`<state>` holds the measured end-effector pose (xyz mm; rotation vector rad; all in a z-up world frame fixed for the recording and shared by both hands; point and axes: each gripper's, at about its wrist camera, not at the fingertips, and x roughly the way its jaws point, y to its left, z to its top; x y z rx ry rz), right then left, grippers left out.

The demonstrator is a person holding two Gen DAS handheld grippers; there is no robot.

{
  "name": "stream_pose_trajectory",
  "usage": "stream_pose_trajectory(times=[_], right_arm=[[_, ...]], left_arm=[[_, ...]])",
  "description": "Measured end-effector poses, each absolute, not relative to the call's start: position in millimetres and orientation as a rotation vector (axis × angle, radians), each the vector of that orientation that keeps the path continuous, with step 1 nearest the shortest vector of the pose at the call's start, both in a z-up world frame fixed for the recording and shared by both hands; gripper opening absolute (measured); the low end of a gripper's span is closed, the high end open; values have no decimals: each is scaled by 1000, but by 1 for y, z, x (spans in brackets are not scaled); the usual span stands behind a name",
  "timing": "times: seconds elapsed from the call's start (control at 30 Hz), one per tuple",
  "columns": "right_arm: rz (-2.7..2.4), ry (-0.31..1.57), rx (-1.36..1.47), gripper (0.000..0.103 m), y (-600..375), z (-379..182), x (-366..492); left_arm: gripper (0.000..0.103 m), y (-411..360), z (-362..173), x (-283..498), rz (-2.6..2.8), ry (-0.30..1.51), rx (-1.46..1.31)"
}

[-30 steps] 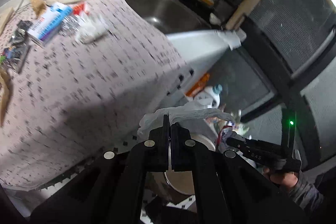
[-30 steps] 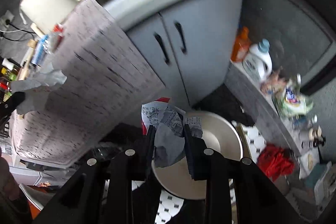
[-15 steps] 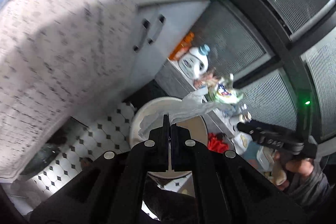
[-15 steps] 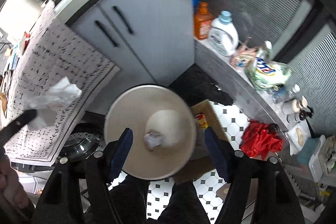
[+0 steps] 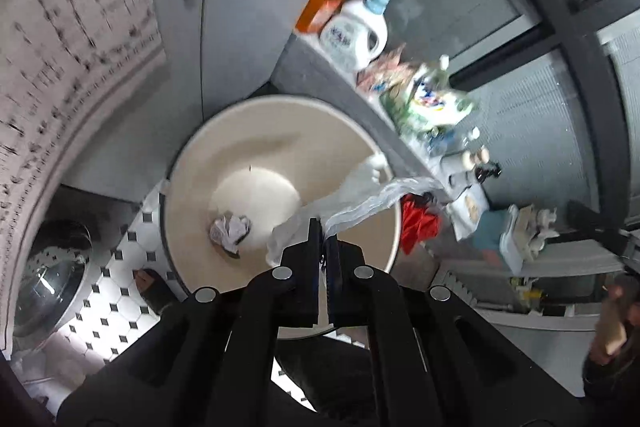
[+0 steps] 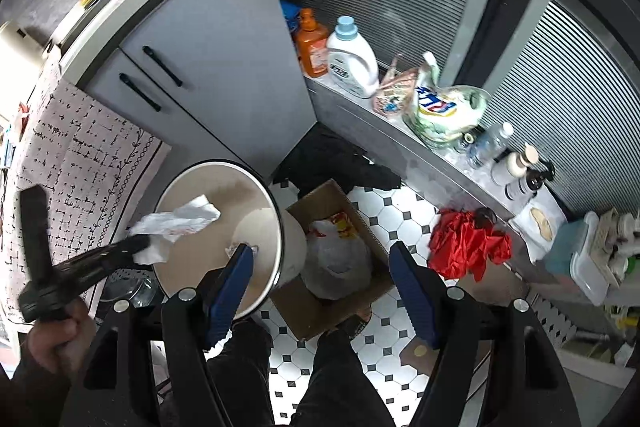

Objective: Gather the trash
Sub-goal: 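Open the left tool to drop the white plastic into the bin, then return to the table and grasp the brown paper strip with the left tool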

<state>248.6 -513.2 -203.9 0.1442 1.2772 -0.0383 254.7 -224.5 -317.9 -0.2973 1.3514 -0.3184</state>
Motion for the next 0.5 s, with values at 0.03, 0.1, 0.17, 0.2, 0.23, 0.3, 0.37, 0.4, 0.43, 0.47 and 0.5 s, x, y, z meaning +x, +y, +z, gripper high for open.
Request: stream_pose_trajectory(times=[0.03,0.1,0.17,0.2,0.23,0.3,0.37,0.4,0.43,0.47,0.5], right_arm=[[-44,1277,146,69,-515,-204,247],[-54,1277,150,69,-518,-204,244],[-57,1279,154,69,-518,-205,242],[-57,1279,155,69,-518,-205,242],[-56,1280,157,69,-517,-205,241],[-50,1282,160,69,-514,-206,242],[-37,1284,161,69,-510,-206,243],[-27,1284,161,70,-506,-205,245],[-18,1282,160,70,-503,-204,247],[-7,1279,157,71,-498,-203,249],[1,1277,154,72,-494,-202,251]], left_arm=[[8,-226,-323,256,-320,1364,-295],[30,-226,-331,258,-317,1379,-289],[65,-223,-329,259,-306,1357,-291],[66,-220,-325,259,-301,1329,-292],[67,-218,-321,260,-295,1317,-289],[67,-213,-317,263,-276,1310,-284],[67,-205,-310,265,-261,1293,-289],[67,-200,-305,264,-252,1283,-289],[67,-196,-301,263,-246,1274,-289],[69,-192,-297,263,-243,1267,-290],[69,-186,-291,261,-235,1254,-292]])
